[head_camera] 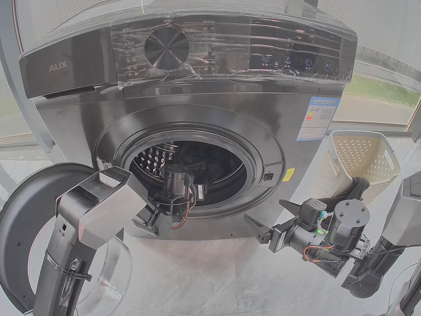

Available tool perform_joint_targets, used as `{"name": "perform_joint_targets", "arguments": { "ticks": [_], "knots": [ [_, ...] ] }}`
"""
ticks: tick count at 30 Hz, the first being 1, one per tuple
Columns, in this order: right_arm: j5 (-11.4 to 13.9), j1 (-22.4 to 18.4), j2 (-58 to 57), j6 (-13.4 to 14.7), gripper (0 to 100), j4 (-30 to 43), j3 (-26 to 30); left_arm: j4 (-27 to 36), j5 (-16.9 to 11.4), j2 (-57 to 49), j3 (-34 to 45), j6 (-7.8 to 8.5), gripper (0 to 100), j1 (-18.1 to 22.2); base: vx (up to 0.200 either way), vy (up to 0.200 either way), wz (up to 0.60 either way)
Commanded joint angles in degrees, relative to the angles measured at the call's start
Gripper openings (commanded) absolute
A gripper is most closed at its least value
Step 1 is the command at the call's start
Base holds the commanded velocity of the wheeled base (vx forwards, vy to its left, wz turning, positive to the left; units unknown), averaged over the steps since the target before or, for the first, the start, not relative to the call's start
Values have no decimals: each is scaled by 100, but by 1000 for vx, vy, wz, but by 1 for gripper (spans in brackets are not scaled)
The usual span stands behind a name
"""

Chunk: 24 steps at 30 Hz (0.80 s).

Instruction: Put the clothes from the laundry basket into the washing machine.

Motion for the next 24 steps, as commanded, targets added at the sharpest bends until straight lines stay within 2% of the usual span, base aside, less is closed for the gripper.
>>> {"name": "perform_joint_targets", "arguments": {
  "ticks": [1,11,12,15,20,24],
  "knots": [
    [1,2,9,-1,100,-1,-2,-13,3,41,-62,-6,0,-7,0,0,0],
    [1,-25,-8,-1,100,-1,7,-171,47,252,-1003,-14,0,46,0,0,0],
    [10,-34,-44,-1,100,-1,-2,-224,179,358,-1266,3,0,116,0,0,0],
    [10,-34,-52,-1,100,-1,7,-241,311,586,-1847,12,0,195,0,0,0],
    [19,-25,-52,-1,100,-1,24,-224,381,911,-2690,188,0,274,0,0,0],
    [19,-25,-52,-1,100,-1,33,-206,372,1008,-2831,241,0,301,0,0,0]
  ]
}}
